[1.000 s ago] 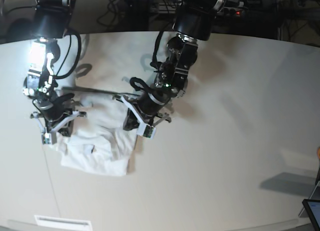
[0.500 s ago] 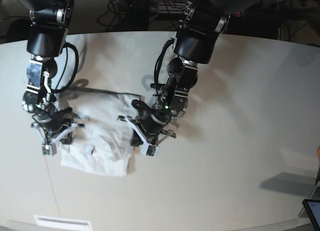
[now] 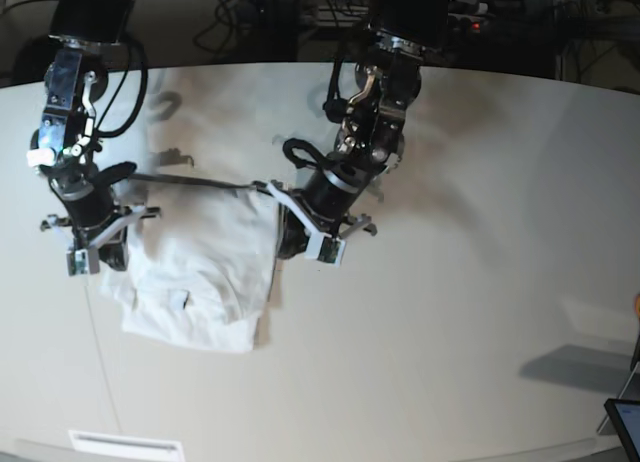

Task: Fold the T-shirt properly
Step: 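Move both grippers to the shirt's collar edge and straighten it, then release the shirt and lift both grippers away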

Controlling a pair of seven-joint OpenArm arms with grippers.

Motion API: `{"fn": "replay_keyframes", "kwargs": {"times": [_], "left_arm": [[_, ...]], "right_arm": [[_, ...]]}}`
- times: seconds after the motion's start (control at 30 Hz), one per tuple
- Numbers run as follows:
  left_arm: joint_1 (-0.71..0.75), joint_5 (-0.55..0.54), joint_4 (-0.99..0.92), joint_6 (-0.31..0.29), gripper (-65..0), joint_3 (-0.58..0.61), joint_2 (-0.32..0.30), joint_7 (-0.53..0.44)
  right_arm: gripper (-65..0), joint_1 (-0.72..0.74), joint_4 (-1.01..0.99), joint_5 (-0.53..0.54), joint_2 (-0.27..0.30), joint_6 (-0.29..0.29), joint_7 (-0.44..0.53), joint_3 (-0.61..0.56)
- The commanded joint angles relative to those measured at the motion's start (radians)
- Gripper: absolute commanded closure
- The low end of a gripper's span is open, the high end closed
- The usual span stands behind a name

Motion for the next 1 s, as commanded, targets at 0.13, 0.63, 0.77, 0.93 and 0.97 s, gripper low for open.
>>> {"fn": "replay_keyframes", "kwargs": {"times": [0.13,0.63,0.77,0.93,0.97], "left_arm": [[0.005,-0.012,0.031,0.031,0.0,-0.029,-0.022,-0.022],[-0.013,-0.012,-0.09,0.031,0.0,-0.119,0.007,0.071],[-0.013,-0.012,-0.097,0.03,0.0,-0.09,0.019,0.11],[-0.009,-0.012,-0.087,0.03,0.0,0.019,0.021,0.11],[-0.007,-0.012,-0.087,0.03,0.0,0.028,0.024,0.11]], "right_arm": [[-0.4,-0.044,0.03,0.007,0.006,-0.006,0.023,0.025],[-0.4,-0.048,-0.078,0.006,-0.02,-0.001,-0.032,0.195],[-0.4,-0.047,-0.128,0.007,-0.021,0.001,-0.032,0.194],[-0.4,-0.051,-0.151,0.007,-0.021,0.002,-0.032,0.194],[-0.4,-0.053,-0.15,0.007,-0.023,0.002,-0.032,0.194]]}}
